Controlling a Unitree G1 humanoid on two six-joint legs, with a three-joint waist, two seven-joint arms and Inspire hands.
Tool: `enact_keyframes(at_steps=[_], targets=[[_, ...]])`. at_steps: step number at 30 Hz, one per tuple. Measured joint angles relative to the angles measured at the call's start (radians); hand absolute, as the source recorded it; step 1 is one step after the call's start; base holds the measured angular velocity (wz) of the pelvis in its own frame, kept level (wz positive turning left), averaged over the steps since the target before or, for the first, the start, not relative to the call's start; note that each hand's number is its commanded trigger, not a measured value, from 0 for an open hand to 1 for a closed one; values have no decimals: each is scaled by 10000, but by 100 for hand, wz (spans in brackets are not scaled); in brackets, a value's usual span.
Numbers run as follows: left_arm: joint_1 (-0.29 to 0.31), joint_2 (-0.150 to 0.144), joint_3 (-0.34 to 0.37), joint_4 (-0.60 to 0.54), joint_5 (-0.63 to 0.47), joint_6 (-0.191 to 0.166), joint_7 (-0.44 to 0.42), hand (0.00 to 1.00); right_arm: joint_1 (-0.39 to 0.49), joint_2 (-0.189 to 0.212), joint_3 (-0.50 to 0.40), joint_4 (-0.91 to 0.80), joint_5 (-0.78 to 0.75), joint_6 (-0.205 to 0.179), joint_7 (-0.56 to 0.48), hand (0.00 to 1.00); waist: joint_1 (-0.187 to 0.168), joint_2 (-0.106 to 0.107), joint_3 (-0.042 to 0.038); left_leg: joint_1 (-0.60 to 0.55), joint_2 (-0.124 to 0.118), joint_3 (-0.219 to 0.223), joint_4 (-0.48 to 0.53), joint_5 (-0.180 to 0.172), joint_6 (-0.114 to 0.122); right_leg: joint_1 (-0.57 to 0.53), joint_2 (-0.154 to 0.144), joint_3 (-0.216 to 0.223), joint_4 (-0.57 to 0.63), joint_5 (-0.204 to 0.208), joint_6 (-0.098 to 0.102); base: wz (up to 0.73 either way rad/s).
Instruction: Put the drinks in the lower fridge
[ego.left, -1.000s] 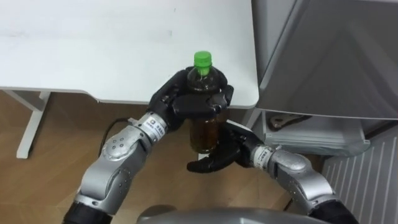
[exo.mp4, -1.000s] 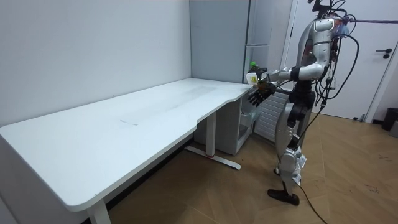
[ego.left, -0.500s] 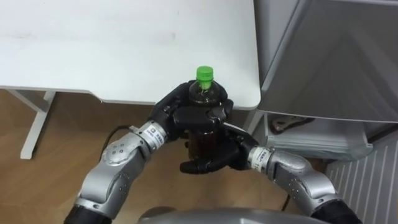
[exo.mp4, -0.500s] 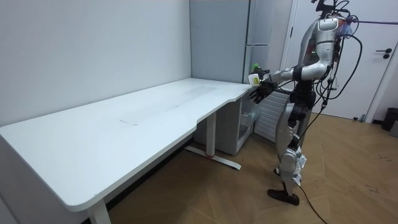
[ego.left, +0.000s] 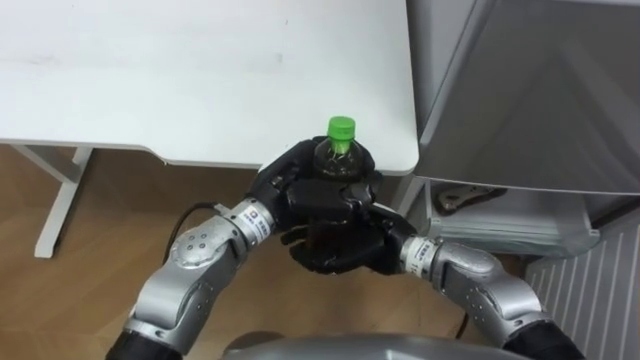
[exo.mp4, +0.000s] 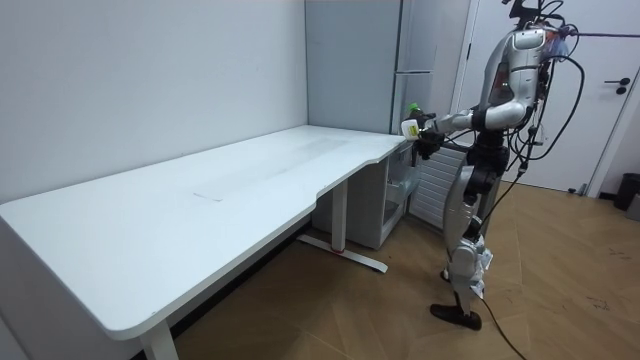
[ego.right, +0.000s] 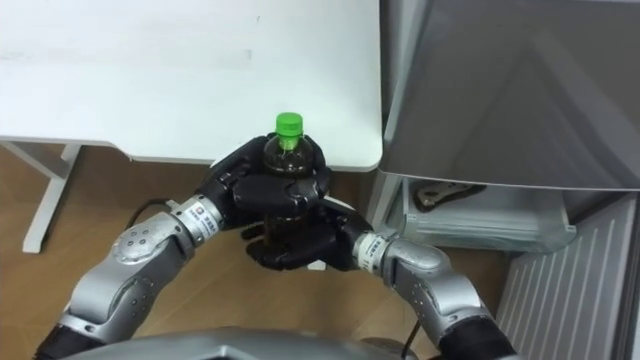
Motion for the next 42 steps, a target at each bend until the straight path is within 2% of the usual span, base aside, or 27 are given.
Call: enact_keyframes(at_steps=[5, 6, 7, 14, 28, 36, 42], targets=[[0, -73, 54, 0, -194, 0, 28, 100, 0, -35, 158, -20, -4, -316, -22, 100, 1, -5, 4, 1, -2, -5, -12, 0, 0, -11, -2, -1, -1, -1, 1, 0], [-1, -84, 58, 0, -221, -4, 29, 72, 0, -34, 158, -24, -4, -329, -33, 100, 0, -5, 4, 3, -1, -5, -18, 0, 0, -10, -2, -1, -1, -1, 2, 0], [0, -93, 57, 0, -219, -7, 32, 0, 0, -35, 163, -25, -4, -332, -41, 100, -1, -3, 5, 0, 0, -5, -29, 0, 0, -8, -1, -2, -1, -2, 3, 0], [0, -59, 57, 0, -201, -16, 21, 0, 0, -52, 169, -25, 2, -329, -52, 100, -2, 4, 13, -6, 1, -4, -67, 0, 0, -5, 2, -1, 1, -2, 3, 0], [-1, -44, 104, 0, -156, -285, 29, 0, 4, -42, 291, -26, 676, -323, -3, 100, -2, 65, 50, -1, 12, -11, -142, -1, 0, -13, 11, -32, 6, -1, 4, 0], [-2, -54, 207, -22, -14, -320, 25, 0, 6, -45, 290, -33, 735, -323, 10, 100, 13, 83, 36, 3, 14, 1, -133, 0, -1, -88, 14, -13, 13, 0, 3, 0], [-26, -33, 344, -618, -24, -322, 23, 0, 20, -156, 271, -274, 1109, -337, 60, 100, -7, 100, 20, -70, 14, -2, -124, 0, -1, -107, 12, 6, 13, 1, 4, 0]])
